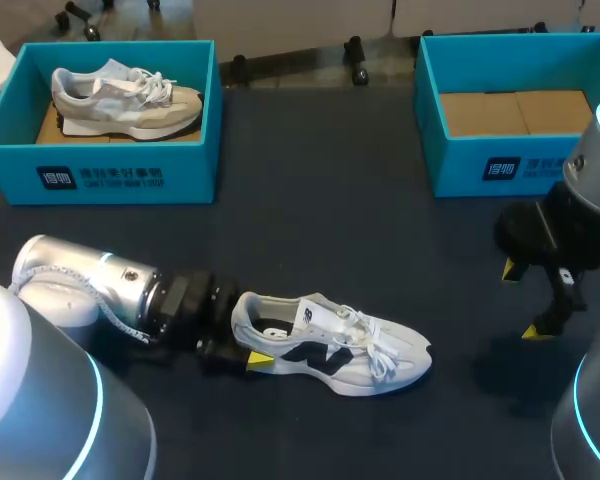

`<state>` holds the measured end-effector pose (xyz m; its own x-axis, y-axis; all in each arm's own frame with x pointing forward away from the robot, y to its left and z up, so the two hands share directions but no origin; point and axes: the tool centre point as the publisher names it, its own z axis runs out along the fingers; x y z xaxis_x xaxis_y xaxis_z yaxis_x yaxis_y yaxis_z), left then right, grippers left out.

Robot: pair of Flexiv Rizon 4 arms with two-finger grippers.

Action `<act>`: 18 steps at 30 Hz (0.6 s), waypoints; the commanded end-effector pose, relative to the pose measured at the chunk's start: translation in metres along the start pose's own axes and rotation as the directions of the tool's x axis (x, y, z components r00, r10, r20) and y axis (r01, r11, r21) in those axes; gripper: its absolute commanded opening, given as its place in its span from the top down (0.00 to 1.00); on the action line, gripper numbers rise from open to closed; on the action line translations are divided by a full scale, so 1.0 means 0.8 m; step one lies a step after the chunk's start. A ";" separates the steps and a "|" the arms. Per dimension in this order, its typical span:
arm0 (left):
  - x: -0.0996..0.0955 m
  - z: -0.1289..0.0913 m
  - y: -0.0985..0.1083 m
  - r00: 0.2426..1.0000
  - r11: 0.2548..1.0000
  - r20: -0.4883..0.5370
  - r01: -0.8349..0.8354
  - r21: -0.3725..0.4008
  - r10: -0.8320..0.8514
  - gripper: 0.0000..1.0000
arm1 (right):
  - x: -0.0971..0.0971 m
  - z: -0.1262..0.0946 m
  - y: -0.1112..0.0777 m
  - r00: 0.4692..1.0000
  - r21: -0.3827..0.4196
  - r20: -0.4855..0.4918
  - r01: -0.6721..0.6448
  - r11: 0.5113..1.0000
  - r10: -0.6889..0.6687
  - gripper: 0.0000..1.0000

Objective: Take the shoe out of the shoebox, open the shoe tongue, remove and reinsert the insole, then place the shoe into the shoebox

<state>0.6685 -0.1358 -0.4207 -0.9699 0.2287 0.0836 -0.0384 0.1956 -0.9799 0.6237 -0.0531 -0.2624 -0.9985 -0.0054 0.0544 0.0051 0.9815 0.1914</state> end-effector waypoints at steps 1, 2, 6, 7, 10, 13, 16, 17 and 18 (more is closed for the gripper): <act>0.007 -0.006 0.005 1.000 1.000 0.029 0.005 0.026 -0.006 1.00 | 0.000 0.002 0.000 1.000 0.002 0.001 0.000 1.000 0.000 0.00; 0.007 -0.008 0.005 0.999 0.999 0.039 0.004 0.035 -0.006 1.00 | 0.000 0.002 0.000 1.000 0.002 0.001 0.000 1.000 0.000 0.00; 0.009 -0.015 0.004 0.994 0.998 0.112 0.006 0.060 -0.013 1.00 | 0.000 0.002 0.000 1.000 0.002 0.001 0.000 1.000 0.000 0.00; 0.009 -0.016 0.004 0.993 0.998 0.114 0.018 0.068 -0.025 1.00 | 0.000 0.002 0.000 1.000 0.002 0.001 0.000 1.000 0.000 0.00; 0.008 -0.017 0.003 0.991 0.998 0.130 0.018 0.066 -0.027 1.00 | 0.000 0.002 0.000 1.000 0.002 0.001 0.000 1.000 0.000 0.00; 0.006 -0.016 -0.004 0.990 0.997 0.134 0.023 0.068 -0.032 1.00 | 0.000 0.002 0.000 1.000 0.002 0.001 0.000 1.000 0.000 0.00; 0.005 -0.014 -0.008 0.989 0.998 0.144 0.024 0.060 -0.032 1.00 | 0.000 0.002 0.000 1.000 0.002 0.001 0.000 1.000 0.000 0.00; 0.005 -0.013 -0.009 0.989 0.998 0.146 0.025 0.055 -0.033 1.00 | 0.000 0.002 0.000 1.000 0.002 0.001 0.000 1.000 0.000 0.00; 0.004 -0.012 -0.010 0.988 0.998 0.150 0.027 0.049 -0.034 1.00 | 0.000 0.002 0.000 1.000 0.002 0.001 0.000 1.000 0.000 0.00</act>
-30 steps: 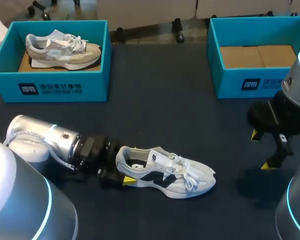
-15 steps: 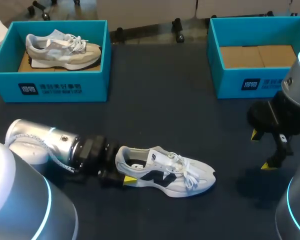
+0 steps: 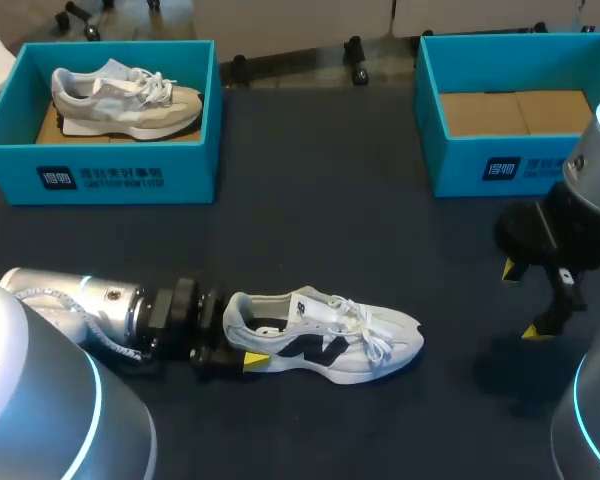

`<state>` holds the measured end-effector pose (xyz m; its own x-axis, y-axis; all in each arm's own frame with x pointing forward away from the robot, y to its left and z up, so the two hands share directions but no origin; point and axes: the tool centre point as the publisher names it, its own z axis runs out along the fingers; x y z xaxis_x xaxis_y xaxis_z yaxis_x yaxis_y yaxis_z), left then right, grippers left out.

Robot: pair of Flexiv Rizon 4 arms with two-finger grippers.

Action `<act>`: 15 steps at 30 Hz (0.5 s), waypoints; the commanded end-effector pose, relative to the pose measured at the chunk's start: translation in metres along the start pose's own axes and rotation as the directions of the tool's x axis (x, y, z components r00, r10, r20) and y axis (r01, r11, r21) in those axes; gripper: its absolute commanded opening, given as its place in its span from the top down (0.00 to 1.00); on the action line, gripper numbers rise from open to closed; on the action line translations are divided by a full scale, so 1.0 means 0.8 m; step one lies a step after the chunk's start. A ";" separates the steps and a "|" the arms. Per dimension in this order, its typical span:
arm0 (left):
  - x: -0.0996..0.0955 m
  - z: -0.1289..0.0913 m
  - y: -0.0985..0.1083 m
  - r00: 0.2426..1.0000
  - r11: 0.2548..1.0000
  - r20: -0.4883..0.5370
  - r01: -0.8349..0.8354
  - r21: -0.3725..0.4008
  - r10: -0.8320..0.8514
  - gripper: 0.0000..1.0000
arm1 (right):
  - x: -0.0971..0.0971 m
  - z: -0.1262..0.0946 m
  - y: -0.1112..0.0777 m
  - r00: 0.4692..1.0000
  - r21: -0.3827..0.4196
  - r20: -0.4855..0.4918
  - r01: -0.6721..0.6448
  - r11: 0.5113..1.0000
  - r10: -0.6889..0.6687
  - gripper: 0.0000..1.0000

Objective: Take the shoe out of the shoebox, open the shoe tongue, remove and reinsert the insole, then place the shoe into the shoebox

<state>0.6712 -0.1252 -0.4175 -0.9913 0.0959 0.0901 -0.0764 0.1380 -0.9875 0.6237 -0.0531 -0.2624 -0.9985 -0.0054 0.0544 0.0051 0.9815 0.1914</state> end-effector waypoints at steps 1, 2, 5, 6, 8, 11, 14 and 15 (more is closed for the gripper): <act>0.003 0.003 -0.009 1.000 1.000 0.024 0.004 -0.018 -0.003 1.00 | 0.000 0.002 0.000 1.000 0.002 0.001 0.000 1.000 0.000 0.00; 0.003 0.004 -0.009 1.000 1.000 0.029 0.007 -0.020 -0.007 1.00 | 0.000 0.002 0.000 1.000 0.002 0.001 0.000 1.000 0.000 0.00; 0.003 0.007 -0.009 0.999 1.000 0.044 0.014 -0.022 -0.013 1.00 | 0.000 0.002 0.000 1.000 0.002 0.001 0.000 1.000 0.000 0.00; 0.003 0.008 -0.008 0.999 1.000 0.045 0.014 -0.022 -0.013 1.00 | 0.000 0.002 0.000 1.000 0.002 0.001 0.000 1.000 0.000 0.00; 0.002 0.011 -0.007 0.999 1.000 0.042 0.016 -0.025 -0.015 1.00 | 0.000 0.002 0.000 1.000 0.002 0.001 0.000 1.000 0.000 0.00; 0.000 0.013 -0.005 0.999 0.999 0.036 0.013 -0.032 -0.012 1.00 | 0.000 0.002 0.000 1.000 0.002 0.001 0.000 1.000 0.000 0.00; -0.004 0.013 -0.005 1.000 0.999 0.022 0.017 -0.037 -0.016 1.00 | 0.000 0.002 0.000 1.000 0.002 0.001 0.000 1.000 0.000 0.00; -0.005 0.012 -0.005 1.000 0.999 0.016 0.015 -0.042 -0.014 1.00 | 0.000 0.002 0.000 1.000 0.002 0.001 0.000 1.000 0.000 0.00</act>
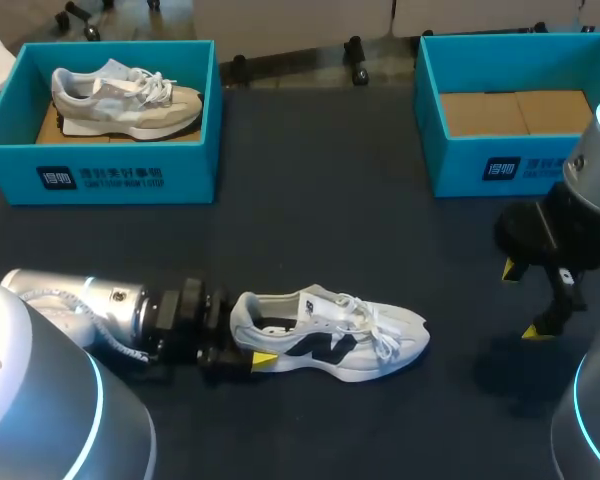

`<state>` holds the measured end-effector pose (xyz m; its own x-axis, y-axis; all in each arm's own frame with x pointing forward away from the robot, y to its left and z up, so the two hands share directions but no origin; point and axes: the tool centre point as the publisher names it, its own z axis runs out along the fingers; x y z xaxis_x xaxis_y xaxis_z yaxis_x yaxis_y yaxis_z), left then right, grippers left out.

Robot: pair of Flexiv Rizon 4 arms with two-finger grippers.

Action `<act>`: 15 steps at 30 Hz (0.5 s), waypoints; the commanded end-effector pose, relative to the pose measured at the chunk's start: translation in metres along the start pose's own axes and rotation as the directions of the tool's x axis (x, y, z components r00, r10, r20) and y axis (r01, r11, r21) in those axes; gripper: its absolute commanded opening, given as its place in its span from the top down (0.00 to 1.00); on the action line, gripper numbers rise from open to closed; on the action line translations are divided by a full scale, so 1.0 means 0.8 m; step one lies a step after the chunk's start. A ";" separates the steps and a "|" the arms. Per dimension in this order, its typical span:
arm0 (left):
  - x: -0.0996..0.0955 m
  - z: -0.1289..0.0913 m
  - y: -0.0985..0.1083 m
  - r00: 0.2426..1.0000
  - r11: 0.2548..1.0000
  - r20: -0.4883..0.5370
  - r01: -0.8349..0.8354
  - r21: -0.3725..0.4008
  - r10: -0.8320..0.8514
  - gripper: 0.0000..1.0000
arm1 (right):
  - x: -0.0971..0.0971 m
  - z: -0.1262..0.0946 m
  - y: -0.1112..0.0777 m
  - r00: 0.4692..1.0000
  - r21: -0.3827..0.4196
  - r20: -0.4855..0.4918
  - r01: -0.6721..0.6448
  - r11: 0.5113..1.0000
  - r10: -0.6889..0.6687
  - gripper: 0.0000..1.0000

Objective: Take the shoe out of the shoebox, open the shoe tongue, remove and reinsert the insole, then place the shoe into the shoebox

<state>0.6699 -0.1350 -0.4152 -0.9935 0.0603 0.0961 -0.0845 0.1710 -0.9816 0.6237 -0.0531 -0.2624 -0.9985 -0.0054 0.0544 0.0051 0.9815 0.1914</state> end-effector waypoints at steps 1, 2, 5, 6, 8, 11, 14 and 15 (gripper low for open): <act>-0.007 0.000 -0.001 1.000 1.000 -0.026 0.008 -0.017 -0.008 1.00 | 0.000 0.002 0.000 1.000 0.002 0.001 0.000 1.000 0.000 0.00; -0.007 0.000 -0.001 1.000 1.000 -0.026 0.008 -0.017 -0.008 1.00 | 0.000 0.002 0.000 1.000 0.002 0.001 0.000 1.000 0.000 0.00; -0.007 0.000 -0.001 1.000 1.000 -0.026 0.008 -0.017 -0.008 1.00 | 0.000 0.002 0.000 1.000 0.002 0.001 0.000 1.000 0.000 0.00; -0.007 0.000 -0.001 1.000 1.000 -0.026 0.008 -0.017 -0.008 1.00 | 0.000 0.002 0.000 1.000 0.002 0.001 0.000 1.000 0.000 0.00; -0.007 0.000 -0.001 1.000 1.000 -0.026 0.008 -0.017 -0.008 1.00 | 0.000 0.002 0.000 1.000 0.002 0.001 0.000 1.000 0.000 0.00; -0.007 0.000 -0.001 1.000 1.000 -0.026 0.008 -0.017 -0.008 1.00 | 0.000 0.002 0.000 1.000 0.002 0.001 0.000 1.000 0.000 0.00; -0.007 0.000 -0.001 1.000 1.000 -0.026 0.008 -0.017 -0.008 1.00 | 0.000 0.002 0.000 1.000 0.002 0.001 0.000 1.000 0.000 0.00; -0.007 0.000 -0.001 1.000 1.000 -0.026 0.008 -0.017 -0.008 1.00 | 0.000 0.002 0.000 1.000 0.002 0.001 0.000 1.000 0.000 0.00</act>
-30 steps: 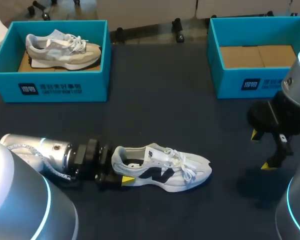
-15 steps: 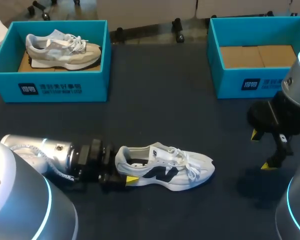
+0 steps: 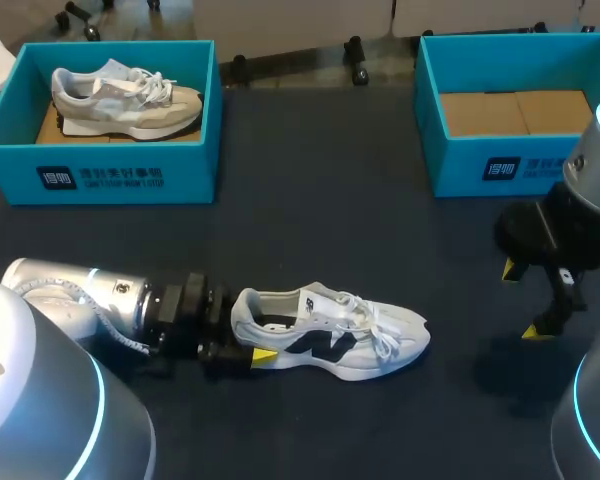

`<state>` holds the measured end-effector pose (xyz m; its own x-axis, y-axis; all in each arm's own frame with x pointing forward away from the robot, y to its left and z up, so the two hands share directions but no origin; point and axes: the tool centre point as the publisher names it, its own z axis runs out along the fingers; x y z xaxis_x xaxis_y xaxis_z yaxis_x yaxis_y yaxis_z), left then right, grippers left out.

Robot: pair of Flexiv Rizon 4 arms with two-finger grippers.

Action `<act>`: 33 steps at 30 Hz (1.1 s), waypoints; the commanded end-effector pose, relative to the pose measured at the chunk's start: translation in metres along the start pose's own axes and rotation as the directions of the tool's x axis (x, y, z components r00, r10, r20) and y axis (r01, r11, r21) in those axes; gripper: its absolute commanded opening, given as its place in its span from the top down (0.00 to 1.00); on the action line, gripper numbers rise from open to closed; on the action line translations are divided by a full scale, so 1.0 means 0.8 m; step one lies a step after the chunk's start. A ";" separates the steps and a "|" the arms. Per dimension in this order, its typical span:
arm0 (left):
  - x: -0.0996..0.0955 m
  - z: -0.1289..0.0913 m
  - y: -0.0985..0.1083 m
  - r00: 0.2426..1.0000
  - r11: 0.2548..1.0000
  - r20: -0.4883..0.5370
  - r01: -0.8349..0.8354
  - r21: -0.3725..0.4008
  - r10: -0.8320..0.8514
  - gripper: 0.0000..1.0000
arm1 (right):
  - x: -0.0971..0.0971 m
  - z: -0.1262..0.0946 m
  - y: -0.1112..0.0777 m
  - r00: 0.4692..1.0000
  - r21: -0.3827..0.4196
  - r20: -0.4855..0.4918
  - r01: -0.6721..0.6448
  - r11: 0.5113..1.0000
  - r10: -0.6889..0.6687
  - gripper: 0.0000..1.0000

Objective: Take the shoe out of the shoebox, open the shoe tongue, remove and reinsert the insole, then place the shoe into the shoebox

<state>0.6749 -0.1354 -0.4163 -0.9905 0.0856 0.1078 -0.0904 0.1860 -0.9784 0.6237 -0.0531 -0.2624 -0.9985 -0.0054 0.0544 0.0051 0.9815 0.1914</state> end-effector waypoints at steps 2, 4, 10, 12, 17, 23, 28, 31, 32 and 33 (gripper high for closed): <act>-0.001 0.000 -0.001 1.000 1.000 0.001 0.001 -0.002 -0.001 1.00 | 0.000 0.002 0.000 1.000 0.002 0.001 0.000 1.000 0.000 0.00; -0.001 0.000 -0.001 1.000 1.000 0.001 0.001 -0.002 -0.001 1.00 | 0.000 0.002 0.000 1.000 0.002 0.001 0.000 1.000 0.000 0.00; -0.001 0.000 -0.001 1.000 1.000 0.001 0.001 -0.002 -0.001 1.00 | -0.020 -0.008 0.027 0.996 0.032 -0.027 -0.089 0.995 0.090 0.00; -0.001 0.000 -0.001 1.000 1.000 0.001 0.001 -0.002 -0.001 1.00 | -0.029 -0.012 0.042 0.982 0.071 -0.040 -0.180 0.981 0.183 0.00; -0.001 0.000 -0.001 1.000 1.000 0.001 0.001 -0.002 -0.001 1.00 | -0.041 -0.013 0.064 0.802 0.199 -0.133 -0.554 0.808 0.582 0.00; -0.001 0.000 -0.001 1.000 1.000 0.001 0.001 -0.002 -0.001 1.00 | -0.035 -0.004 0.089 0.481 0.149 -0.115 -0.857 0.494 0.869 0.00; -0.001 0.000 -0.001 1.000 1.000 0.001 0.001 -0.002 -0.001 1.00 | -0.024 -0.003 0.105 0.469 0.154 -0.042 -0.869 0.470 0.882 0.00; -0.001 0.000 -0.001 1.000 1.000 0.001 0.001 -0.002 -0.001 1.00 | -0.024 -0.003 0.105 0.469 0.154 -0.042 -0.869 0.470 0.882 0.00; -0.001 0.000 -0.001 1.000 1.000 0.001 0.001 -0.002 -0.001 1.00 | -0.024 -0.003 0.105 0.469 0.154 -0.042 -0.869 0.470 0.882 0.00; -0.001 0.000 -0.001 1.000 1.000 0.001 0.001 -0.002 -0.001 1.00 | -0.024 -0.003 0.105 0.469 0.154 -0.042 -0.869 0.470 0.882 0.00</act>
<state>0.6755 -0.1354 -0.4161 -0.9903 0.0871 0.1084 -0.0907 0.1868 -0.9782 0.6378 0.0215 -0.2441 -0.7044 0.6643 0.2501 0.6909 0.7225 0.0268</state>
